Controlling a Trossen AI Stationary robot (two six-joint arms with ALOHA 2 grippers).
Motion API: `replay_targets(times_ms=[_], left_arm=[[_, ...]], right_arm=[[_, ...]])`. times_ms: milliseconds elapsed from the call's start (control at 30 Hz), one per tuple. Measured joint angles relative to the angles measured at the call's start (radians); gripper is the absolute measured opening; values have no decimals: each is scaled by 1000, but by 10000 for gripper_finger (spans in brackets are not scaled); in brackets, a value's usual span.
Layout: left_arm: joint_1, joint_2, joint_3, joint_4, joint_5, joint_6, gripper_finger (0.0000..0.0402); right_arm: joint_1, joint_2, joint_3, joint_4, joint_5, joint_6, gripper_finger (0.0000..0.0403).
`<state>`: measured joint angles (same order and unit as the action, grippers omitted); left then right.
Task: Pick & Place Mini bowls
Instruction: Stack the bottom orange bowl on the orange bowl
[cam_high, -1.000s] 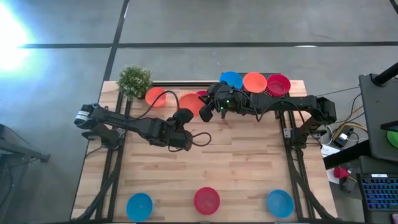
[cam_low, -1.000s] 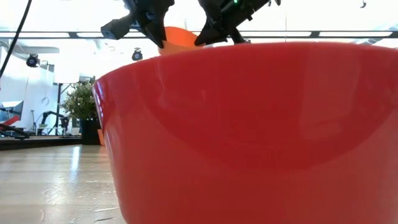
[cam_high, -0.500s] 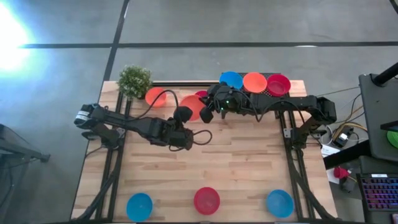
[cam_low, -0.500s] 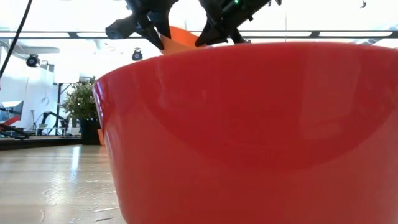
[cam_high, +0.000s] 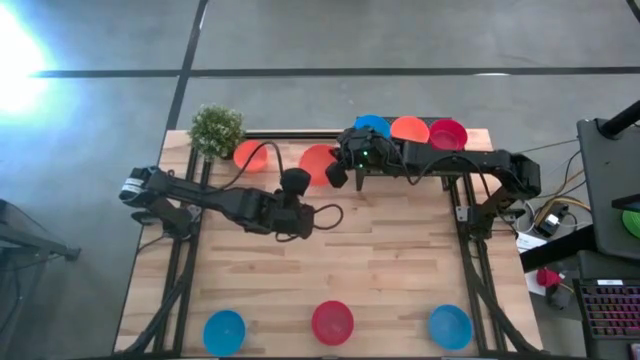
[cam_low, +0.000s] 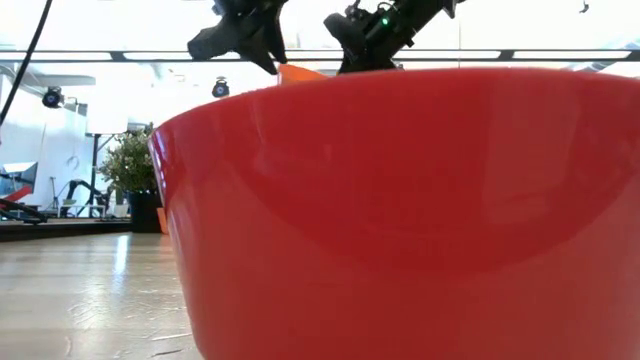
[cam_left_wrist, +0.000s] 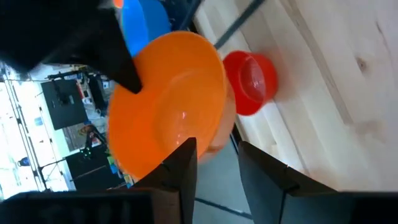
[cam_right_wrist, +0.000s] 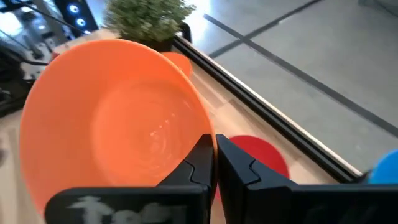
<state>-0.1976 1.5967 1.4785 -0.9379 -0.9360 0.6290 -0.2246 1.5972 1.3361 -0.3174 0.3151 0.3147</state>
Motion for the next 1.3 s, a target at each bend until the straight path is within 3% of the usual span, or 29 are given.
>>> replay_targets(times_ms=[300, 633, 867, 967, 1200, 1300], left_arm=[[-1, -5, 47, 12, -15, -69, 115], [0, -42, 70, 12, -31, -263, 115], [4, -77, 70, 12, -32, -403, 115], [6, -87, 70, 16, -32, -464, 115], [8, -96, 70, 47, -32, -582, 115], [8, -96, 70, 56, -32, -593, 115]], right_arm=[[-75, -36, 21, -127, -7, -27, 8], [-207, -54, 299, -546, -69, -93, 8], [-362, -50, 501, -818, -254, -180, 8], [-443, -38, 563, -927, -287, -223, 8], [-618, -20, 620, -1069, -312, -308, 8], [-680, -16, 621, -1098, -392, -346, 8]])
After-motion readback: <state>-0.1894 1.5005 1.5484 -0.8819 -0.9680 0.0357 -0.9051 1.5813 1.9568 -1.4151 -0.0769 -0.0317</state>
